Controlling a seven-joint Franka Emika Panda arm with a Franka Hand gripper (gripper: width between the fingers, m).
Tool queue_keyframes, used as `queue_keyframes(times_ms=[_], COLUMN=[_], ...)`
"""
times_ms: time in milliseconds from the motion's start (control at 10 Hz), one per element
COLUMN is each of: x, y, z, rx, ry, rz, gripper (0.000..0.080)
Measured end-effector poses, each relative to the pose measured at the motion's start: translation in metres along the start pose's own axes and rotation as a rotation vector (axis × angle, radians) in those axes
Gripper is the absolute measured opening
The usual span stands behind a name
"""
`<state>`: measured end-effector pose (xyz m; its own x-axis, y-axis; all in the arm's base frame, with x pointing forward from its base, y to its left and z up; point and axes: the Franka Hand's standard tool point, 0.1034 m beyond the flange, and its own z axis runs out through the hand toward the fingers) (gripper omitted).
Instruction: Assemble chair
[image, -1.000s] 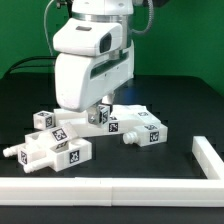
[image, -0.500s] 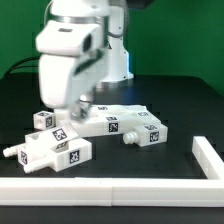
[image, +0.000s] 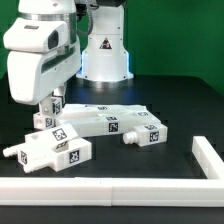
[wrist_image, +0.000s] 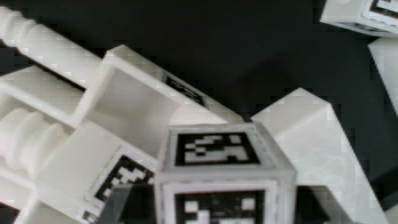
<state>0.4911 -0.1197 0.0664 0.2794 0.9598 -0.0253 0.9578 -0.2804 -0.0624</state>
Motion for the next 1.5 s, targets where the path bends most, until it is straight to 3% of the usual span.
queue_keyframes(times_ms=[200,300,500,1000,1100,1200,1400,1500], x=[-0.051,-0.067,-0.079,-0.078,-0.078,-0.074,-0.054,-0.029], y=[-0.017,-0.023,-0.030,-0.035,-0.034,-0.029,-0.021,-0.015], z=[0.021,0.034,0.053,0.059,0.058,0.044,0.012,-0.005], rx=[0.049,0.073,0.105,0.118,0.116,0.084,0.045,0.016], ry=[0.001,0.003,0.011,0.013,0.012,0.008,-0.015,-0.032], rz=[-0.079,-0.082,-0.089,-0.089,-0.087,-0.084,-0.004,0.041], gripper=[0.0284,0.0284,0.0284,0.0284,0.0431,0.0597,0.0634,0.0645])
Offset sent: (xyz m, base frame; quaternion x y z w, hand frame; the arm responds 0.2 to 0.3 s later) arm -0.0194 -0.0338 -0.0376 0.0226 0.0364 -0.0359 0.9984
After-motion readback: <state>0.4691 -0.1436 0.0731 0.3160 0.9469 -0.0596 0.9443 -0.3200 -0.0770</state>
